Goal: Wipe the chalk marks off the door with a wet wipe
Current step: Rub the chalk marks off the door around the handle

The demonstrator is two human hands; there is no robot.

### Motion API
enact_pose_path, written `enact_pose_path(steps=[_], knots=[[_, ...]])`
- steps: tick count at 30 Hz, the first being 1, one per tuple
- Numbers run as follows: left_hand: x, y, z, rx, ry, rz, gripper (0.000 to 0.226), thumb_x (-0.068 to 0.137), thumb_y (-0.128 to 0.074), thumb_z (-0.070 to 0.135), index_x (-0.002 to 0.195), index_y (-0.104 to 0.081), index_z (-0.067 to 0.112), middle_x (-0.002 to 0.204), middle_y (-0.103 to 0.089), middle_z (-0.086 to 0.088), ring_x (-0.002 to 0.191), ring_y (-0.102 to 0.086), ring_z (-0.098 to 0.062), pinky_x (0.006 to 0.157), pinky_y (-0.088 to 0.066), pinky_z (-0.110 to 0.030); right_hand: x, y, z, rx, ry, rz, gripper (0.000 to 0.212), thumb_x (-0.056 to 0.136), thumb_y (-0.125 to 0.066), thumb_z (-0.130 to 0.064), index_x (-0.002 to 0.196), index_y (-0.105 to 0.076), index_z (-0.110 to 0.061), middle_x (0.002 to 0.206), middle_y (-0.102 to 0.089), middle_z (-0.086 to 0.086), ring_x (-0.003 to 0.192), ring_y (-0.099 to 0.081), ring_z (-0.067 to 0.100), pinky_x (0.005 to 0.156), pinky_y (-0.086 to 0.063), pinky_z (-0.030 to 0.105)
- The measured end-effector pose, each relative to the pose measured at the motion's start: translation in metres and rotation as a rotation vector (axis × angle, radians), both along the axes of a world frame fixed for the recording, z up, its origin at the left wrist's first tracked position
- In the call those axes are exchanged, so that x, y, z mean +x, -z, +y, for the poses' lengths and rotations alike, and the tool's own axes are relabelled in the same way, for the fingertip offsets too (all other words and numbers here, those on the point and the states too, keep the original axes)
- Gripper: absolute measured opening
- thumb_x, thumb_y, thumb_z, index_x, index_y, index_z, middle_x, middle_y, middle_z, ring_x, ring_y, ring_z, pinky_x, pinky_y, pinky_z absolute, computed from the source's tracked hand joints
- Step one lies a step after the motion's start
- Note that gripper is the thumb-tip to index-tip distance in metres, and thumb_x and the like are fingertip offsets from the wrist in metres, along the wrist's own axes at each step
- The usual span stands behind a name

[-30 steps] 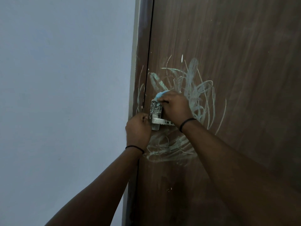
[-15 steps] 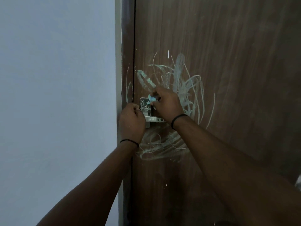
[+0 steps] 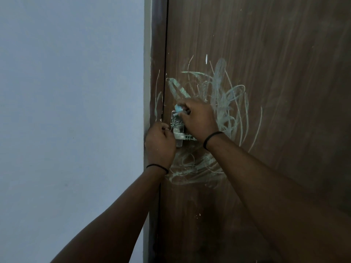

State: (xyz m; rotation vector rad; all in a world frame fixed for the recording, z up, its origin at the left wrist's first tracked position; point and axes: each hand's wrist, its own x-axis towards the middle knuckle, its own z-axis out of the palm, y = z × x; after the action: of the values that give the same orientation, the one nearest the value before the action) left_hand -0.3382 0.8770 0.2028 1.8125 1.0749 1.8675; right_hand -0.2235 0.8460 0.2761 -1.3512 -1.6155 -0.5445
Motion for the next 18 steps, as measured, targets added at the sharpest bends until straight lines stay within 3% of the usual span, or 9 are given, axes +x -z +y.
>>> enact_pose_path(steps=[2, 4, 6, 9, 11, 14, 18], knots=[[0.0, 0.001, 0.0, 0.01, 0.011, 0.013, 0.016, 0.088, -0.05, 0.009, 0.094, -0.064, 0.014, 0.084, -0.059, 0.009, 0.074, -0.052, -0.003, 0.062, -0.036, -0.009, -0.003, 0.007, 0.001, -0.022, -0.006, -0.04, 0.014, 0.082, -0.071, -0.008, 0.095, -0.073, -0.008, 0.095, -0.07, 0.011, 0.084, -0.064, 0.022, 0.076, -0.054, 0.035], [0.0, 0.002, 0.0, 0.01, 0.04, 0.012, 0.018, 0.086, -0.048, 0.014, 0.094, -0.063, 0.018, 0.083, -0.057, 0.014, 0.073, -0.051, 0.004, 0.062, -0.034, -0.006, 0.0, 0.007, 0.003, -0.028, 0.003, 0.018, 0.006, 0.08, -0.074, -0.008, 0.086, -0.075, -0.008, 0.092, -0.071, 0.01, 0.084, -0.066, 0.022, 0.078, -0.056, 0.039], [-0.002, 0.004, 0.002, 0.028, 0.064, 0.0, 0.022, 0.084, -0.043, 0.019, 0.093, -0.063, 0.02, 0.085, -0.057, 0.015, 0.077, -0.052, 0.008, 0.062, -0.036, -0.004, 0.003, 0.003, 0.004, -0.043, 0.011, 0.117, 0.001, 0.078, -0.076, -0.011, 0.078, -0.076, -0.011, 0.088, -0.073, 0.005, 0.079, -0.066, 0.015, 0.076, -0.057, 0.034], [-0.004, 0.007, 0.005, 0.04, 0.06, -0.019, 0.022, 0.084, -0.042, 0.017, 0.092, -0.062, 0.022, 0.088, -0.058, 0.013, 0.078, -0.053, 0.003, 0.065, -0.036, 0.0, -0.004, -0.003, 0.006, -0.047, 0.002, 0.183, 0.009, 0.078, -0.076, -0.009, 0.069, -0.073, -0.01, 0.08, -0.072, 0.002, 0.073, -0.065, 0.01, 0.068, -0.054, 0.025], [-0.004, 0.01, 0.005, 0.023, 0.04, -0.019, 0.022, 0.085, -0.042, 0.017, 0.093, -0.061, 0.024, 0.091, -0.059, 0.013, 0.08, -0.052, 0.001, 0.065, -0.035, -0.002, -0.017, -0.004, 0.006, -0.057, -0.013, 0.09, 0.012, 0.077, -0.071, 0.001, 0.065, -0.071, -0.003, 0.075, -0.07, 0.009, 0.069, -0.064, 0.018, 0.062, -0.051, 0.024], [-0.005, 0.013, 0.006, 0.016, 0.041, -0.011, 0.022, 0.085, -0.043, 0.015, 0.094, -0.061, 0.022, 0.093, -0.059, 0.01, 0.085, -0.054, -0.005, 0.068, -0.034, -0.006, -0.021, 0.0, 0.005, -0.097, -0.003, -0.113, 0.017, 0.075, -0.065, 0.011, 0.062, -0.07, 0.002, 0.069, -0.067, 0.019, 0.064, -0.061, 0.031, 0.06, -0.051, 0.038], [-0.007, 0.014, 0.004, 0.017, 0.04, -0.003, 0.021, 0.086, -0.045, 0.01, 0.094, -0.061, 0.021, 0.092, -0.059, 0.011, 0.085, -0.053, -0.004, 0.066, -0.034, -0.005, 0.0, 0.004, -0.001, -0.114, 0.047, 0.0, 0.014, 0.08, -0.071, -0.005, 0.069, -0.071, -0.013, 0.08, -0.067, 0.002, 0.067, -0.057, 0.012, 0.06, -0.048, 0.023]])
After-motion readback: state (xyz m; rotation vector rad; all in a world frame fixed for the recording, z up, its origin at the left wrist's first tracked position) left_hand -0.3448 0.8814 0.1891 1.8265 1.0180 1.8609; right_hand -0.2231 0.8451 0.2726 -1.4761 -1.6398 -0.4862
